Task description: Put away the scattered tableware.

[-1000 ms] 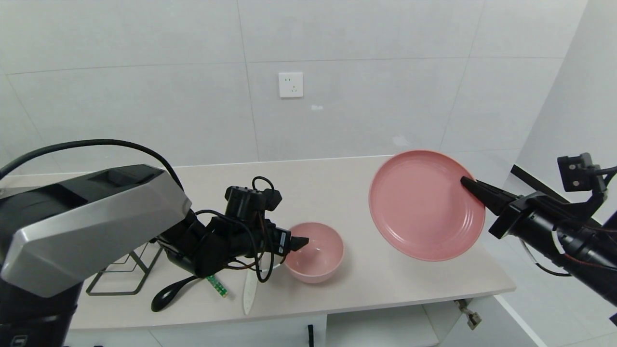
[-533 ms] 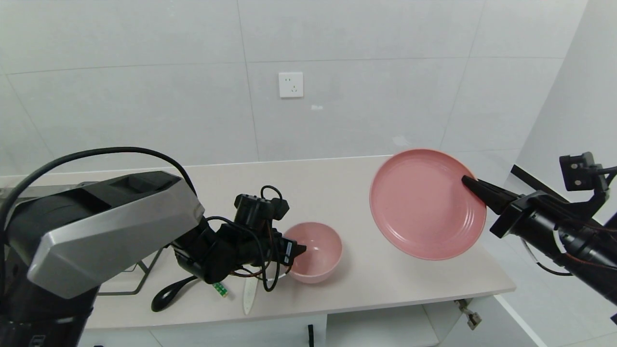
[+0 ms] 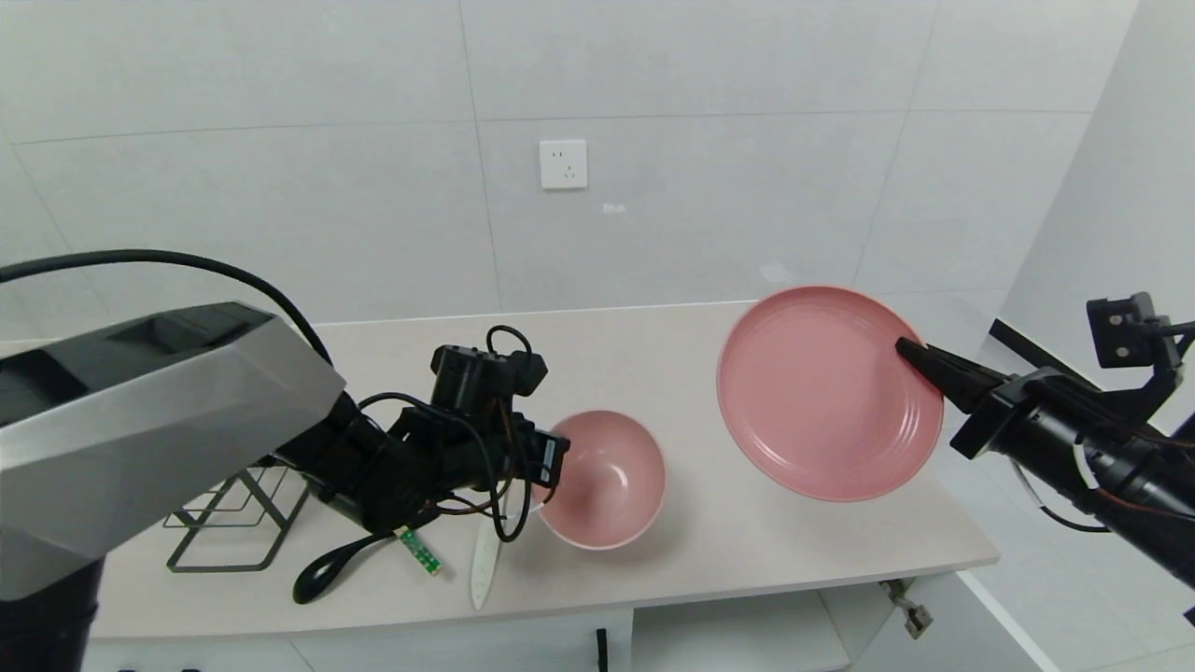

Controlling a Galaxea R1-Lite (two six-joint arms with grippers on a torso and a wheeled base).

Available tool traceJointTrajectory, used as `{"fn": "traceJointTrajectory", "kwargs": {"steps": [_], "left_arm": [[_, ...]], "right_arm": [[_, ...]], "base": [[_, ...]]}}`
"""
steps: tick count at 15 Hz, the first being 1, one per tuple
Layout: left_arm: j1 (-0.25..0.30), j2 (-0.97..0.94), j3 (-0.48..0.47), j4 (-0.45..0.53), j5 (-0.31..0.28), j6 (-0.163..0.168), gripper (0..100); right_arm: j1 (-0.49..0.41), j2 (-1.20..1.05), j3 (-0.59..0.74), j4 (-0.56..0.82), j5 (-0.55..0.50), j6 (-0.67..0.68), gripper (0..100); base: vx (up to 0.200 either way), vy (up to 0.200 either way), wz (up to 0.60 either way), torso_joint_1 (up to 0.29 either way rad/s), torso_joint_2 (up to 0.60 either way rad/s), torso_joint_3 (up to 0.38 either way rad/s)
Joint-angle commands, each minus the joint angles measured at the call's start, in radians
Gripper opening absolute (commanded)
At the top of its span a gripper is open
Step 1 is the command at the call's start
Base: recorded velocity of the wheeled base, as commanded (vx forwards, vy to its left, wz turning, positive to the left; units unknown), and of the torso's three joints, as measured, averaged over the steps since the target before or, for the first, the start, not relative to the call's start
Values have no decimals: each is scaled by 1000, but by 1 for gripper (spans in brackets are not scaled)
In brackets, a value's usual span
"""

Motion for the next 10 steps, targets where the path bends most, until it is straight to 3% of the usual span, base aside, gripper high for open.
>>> {"fn": "traceJointTrajectory", "kwargs": {"steps": [1,4,7,8,10], "left_arm": [[8,-191,56,48,-19,-6,0],[58,-399,154,62,-132,-26,0],[127,-514,245,42,-144,-41,0],[129,-534,271,20,-146,-51,0],[132,-583,412,-146,-144,-57,0]], "right_arm": [[0,-16,1,-1,-2,0,0],[0,-39,1,-1,-4,3,0],[7,-83,3,-1,-5,26,0],[7,-90,1,-1,-5,39,0],[27,-119,49,-1,-2,54,0]], "base": [[0,0,0,0,0,0],[0,0,0,0,0,0],[0,0,0,0,0,0],[0,0,0,0,0,0],[0,0,0,0,0,0]]}}
